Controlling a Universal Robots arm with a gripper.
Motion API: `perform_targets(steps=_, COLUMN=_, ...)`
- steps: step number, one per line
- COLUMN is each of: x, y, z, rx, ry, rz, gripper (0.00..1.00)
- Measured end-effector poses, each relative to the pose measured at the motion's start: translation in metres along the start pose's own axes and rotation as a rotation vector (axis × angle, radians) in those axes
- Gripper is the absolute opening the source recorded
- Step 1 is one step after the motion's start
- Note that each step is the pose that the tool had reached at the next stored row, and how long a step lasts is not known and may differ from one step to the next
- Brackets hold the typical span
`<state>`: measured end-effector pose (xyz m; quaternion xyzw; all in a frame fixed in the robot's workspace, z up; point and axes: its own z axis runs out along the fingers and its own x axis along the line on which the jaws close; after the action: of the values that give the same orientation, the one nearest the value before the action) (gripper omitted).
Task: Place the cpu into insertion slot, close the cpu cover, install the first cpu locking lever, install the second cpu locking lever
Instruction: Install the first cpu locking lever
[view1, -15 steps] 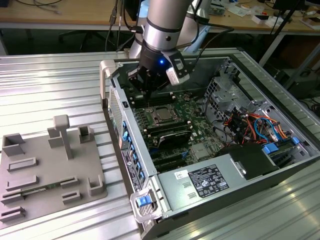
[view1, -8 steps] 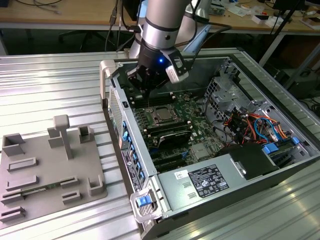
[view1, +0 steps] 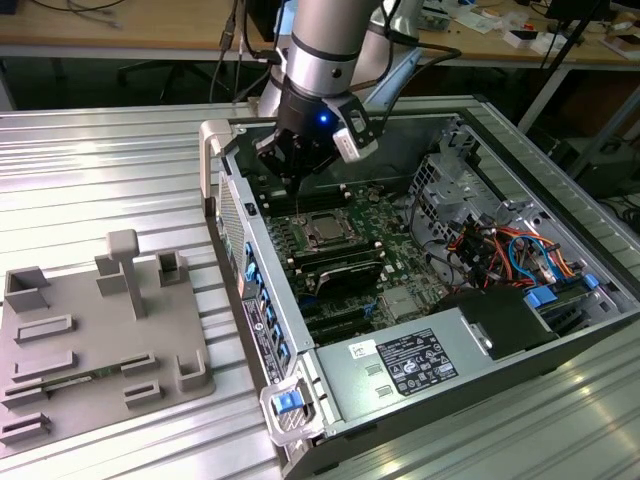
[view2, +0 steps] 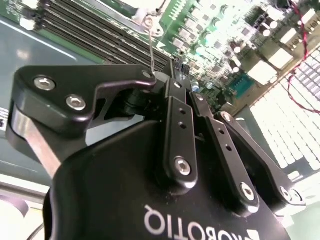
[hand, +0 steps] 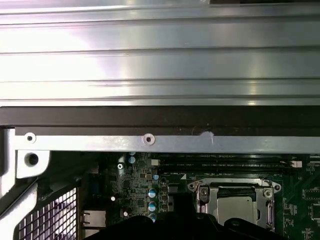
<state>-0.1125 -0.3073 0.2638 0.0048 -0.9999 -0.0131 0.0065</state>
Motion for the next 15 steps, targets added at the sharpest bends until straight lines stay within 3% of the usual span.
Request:
perform_targets(steps=5, x=-0.0234, y=0.0001, z=0.0034, rx=0.0002, ry=0.0023, rz=-0.014, gripper=0.11)
perform_targets(steps=15, x=-0.0337, y=0.0, z=0.0082, rx=0.0003, ry=0.0025, rz=-0.025, gripper=0.11)
